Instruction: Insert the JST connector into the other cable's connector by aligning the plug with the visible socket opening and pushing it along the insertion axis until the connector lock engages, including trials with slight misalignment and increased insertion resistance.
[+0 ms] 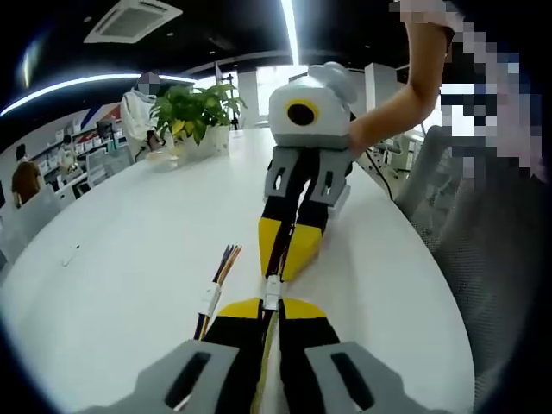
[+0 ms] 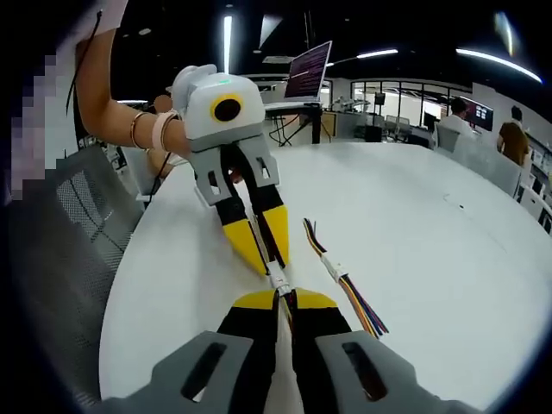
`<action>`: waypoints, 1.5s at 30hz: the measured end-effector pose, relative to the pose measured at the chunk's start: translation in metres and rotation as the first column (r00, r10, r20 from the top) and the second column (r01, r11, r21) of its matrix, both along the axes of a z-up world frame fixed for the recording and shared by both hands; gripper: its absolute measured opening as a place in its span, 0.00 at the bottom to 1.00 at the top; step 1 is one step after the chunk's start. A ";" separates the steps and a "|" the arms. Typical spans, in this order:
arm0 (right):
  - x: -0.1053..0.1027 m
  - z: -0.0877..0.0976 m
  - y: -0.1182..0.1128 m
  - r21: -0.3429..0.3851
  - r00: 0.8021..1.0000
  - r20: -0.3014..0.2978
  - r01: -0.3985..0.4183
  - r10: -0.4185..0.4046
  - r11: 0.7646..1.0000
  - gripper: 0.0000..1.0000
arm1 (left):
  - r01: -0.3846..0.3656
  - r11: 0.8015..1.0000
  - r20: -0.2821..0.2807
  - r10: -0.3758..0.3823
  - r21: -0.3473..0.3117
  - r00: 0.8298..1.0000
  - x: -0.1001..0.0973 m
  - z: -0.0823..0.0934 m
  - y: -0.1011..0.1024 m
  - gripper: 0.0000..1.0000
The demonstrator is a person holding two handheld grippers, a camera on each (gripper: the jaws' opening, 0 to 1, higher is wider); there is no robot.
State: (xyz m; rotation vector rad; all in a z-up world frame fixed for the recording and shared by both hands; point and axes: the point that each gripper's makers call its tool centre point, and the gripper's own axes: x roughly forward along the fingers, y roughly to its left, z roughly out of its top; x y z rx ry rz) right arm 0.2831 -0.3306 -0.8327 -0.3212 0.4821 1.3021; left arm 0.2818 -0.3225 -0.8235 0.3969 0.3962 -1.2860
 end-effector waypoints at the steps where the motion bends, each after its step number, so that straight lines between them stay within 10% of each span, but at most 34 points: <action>1: 0.000 0.000 0.000 -0.005 1.000 0.005 -0.003 0.003 1.000 0.01 | 0.002 1.000 0.003 -0.002 0.004 1.000 0.000 -0.001 0.000 0.01; 45: 0.004 -0.014 0.012 0.006 1.000 0.024 -0.016 0.016 1.000 0.03 | -0.010 0.999 -0.043 0.012 0.050 0.999 0.012 -0.022 0.007 0.02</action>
